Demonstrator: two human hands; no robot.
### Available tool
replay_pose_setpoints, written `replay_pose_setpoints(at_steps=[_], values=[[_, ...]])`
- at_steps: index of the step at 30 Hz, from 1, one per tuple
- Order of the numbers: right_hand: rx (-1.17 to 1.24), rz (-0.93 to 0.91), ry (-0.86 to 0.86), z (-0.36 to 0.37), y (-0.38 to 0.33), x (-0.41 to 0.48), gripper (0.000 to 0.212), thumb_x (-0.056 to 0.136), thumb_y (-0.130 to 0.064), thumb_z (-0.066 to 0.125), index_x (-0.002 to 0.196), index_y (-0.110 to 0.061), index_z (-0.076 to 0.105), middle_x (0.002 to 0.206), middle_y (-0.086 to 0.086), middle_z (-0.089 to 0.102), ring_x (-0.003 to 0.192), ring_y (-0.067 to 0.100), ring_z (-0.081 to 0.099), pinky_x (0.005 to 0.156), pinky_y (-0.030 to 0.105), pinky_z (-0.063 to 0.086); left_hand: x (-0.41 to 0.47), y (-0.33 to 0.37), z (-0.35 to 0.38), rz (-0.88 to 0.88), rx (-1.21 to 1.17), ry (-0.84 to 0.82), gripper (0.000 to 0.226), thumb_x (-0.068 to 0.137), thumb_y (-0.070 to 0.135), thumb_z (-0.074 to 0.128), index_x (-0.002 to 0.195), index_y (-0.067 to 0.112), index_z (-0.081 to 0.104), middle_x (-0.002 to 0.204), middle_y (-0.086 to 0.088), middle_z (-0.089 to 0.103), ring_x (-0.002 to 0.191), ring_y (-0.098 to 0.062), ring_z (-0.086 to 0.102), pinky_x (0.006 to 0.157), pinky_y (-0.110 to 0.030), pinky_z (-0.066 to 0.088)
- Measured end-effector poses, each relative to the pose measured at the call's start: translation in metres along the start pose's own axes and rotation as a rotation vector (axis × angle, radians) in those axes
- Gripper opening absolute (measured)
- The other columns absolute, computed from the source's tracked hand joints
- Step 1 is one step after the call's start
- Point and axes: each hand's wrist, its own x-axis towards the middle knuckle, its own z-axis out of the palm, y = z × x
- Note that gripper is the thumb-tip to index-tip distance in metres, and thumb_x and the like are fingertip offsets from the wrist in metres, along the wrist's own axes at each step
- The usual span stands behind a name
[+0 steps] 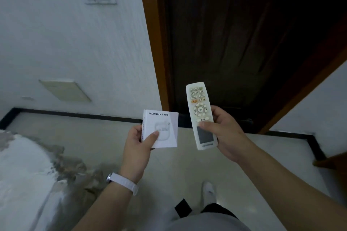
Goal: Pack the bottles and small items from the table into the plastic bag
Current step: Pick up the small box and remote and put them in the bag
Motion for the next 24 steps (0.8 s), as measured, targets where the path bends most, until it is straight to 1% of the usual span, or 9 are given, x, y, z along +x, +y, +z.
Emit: replay_pose_setpoints(at_steps=[4, 6, 10, 12, 14, 17, 20, 22, 24], values=[[0.037, 0.006, -0.154, 0.013, -0.009, 0.073, 0.043, 0.089, 0.004, 0.061, 0.107, -0.035, 0.061, 0.096, -0.019, 0.074, 0.093, 0.001, 0.069, 0.079, 0.027, 0.053, 0.048, 0.005, 0.0, -0.024, 0.006, 0.099, 0.023, 0.086, 0.009, 0.07, 0.105, 0.011, 0.058, 0.106, -0.01, 0.07, 0.098, -0.03, 0.068, 0.072, -0.037, 0.056], [0.061, 0.029, -0.227, 0.021, -0.015, 0.113, 0.044, 0.089, 0.005, 0.061, 0.11, -0.034, 0.061, 0.1, -0.016, 0.074, 0.097, 0.006, 0.069, 0.081, 0.03, 0.054, 0.074, 0.012, 0.002, -0.031, 0.026, 0.15, 0.024, 0.085, 0.011, 0.073, 0.104, 0.012, 0.058, 0.105, -0.01, 0.07, 0.098, -0.031, 0.068, 0.073, -0.039, 0.057], [0.103, 0.081, -0.342, 0.039, -0.038, 0.195, 0.045, 0.087, 0.006, 0.062, 0.116, -0.029, 0.06, 0.11, -0.006, 0.073, 0.103, 0.016, 0.069, 0.085, 0.036, 0.055, 0.125, 0.042, 0.005, -0.036, 0.058, 0.274, 0.038, 0.071, 0.03, 0.074, 0.103, 0.016, 0.058, 0.104, -0.009, 0.07, 0.097, -0.031, 0.068, 0.08, -0.048, 0.057], [0.115, 0.114, -0.388, 0.048, -0.047, 0.233, 0.045, 0.087, 0.008, 0.061, 0.117, -0.026, 0.06, 0.113, -0.001, 0.072, 0.105, 0.021, 0.068, 0.088, 0.039, 0.055, 0.149, 0.057, 0.008, -0.032, 0.08, 0.313, 0.036, 0.077, 0.025, 0.076, 0.106, 0.015, 0.059, 0.105, -0.009, 0.07, 0.096, -0.03, 0.068, 0.081, -0.048, 0.058], [0.12, 0.145, -0.435, 0.059, -0.055, 0.267, 0.046, 0.086, 0.009, 0.06, 0.118, -0.023, 0.059, 0.116, 0.005, 0.07, 0.108, 0.026, 0.067, 0.092, 0.043, 0.053, 0.171, 0.069, 0.009, -0.016, 0.065, 0.361, 0.03, 0.084, 0.016, 0.074, 0.109, 0.012, 0.058, 0.105, -0.008, 0.069, 0.094, -0.026, 0.069, 0.075, -0.041, 0.059], [0.109, 0.172, -0.512, 0.081, -0.062, 0.312, 0.045, 0.087, 0.011, 0.059, 0.118, -0.022, 0.059, 0.115, 0.007, 0.07, 0.108, 0.03, 0.065, 0.096, 0.049, 0.05, 0.195, 0.079, 0.003, 0.003, 0.04, 0.443, 0.028, 0.085, 0.015, 0.073, 0.109, 0.014, 0.058, 0.101, -0.005, 0.07, 0.089, -0.021, 0.069, 0.065, -0.028, 0.054], [0.114, 0.226, -0.593, 0.116, -0.062, 0.345, 0.044, 0.084, 0.011, 0.06, 0.113, -0.022, 0.062, 0.113, 0.011, 0.07, 0.102, 0.033, 0.064, 0.094, 0.052, 0.048, 0.206, 0.08, -0.014, -0.031, 0.01, 0.533, 0.037, 0.077, 0.026, 0.076, 0.108, 0.016, 0.06, 0.1, -0.005, 0.072, 0.089, -0.021, 0.069, 0.07, -0.034, 0.055], [0.103, 0.258, -0.65, 0.145, -0.059, 0.364, 0.045, 0.078, 0.007, 0.065, 0.112, -0.022, 0.063, 0.113, 0.011, 0.07, 0.099, 0.031, 0.065, 0.089, 0.049, 0.049, 0.215, 0.08, -0.033, -0.051, -0.01, 0.613, 0.044, 0.069, 0.035, 0.075, 0.107, 0.017, 0.061, 0.1, -0.005, 0.073, 0.091, -0.024, 0.07, 0.074, -0.039, 0.057], [0.061, 0.266, -0.709, 0.177, -0.058, 0.379, 0.044, 0.078, 0.006, 0.066, 0.112, -0.022, 0.063, 0.109, 0.008, 0.071, 0.092, 0.026, 0.066, 0.08, 0.041, 0.052, 0.225, 0.077, -0.056, -0.068, -0.046, 0.679, 0.051, 0.063, 0.041, 0.077, 0.106, 0.017, 0.061, 0.101, -0.006, 0.073, 0.094, -0.028, 0.07, 0.078, -0.046, 0.056]])
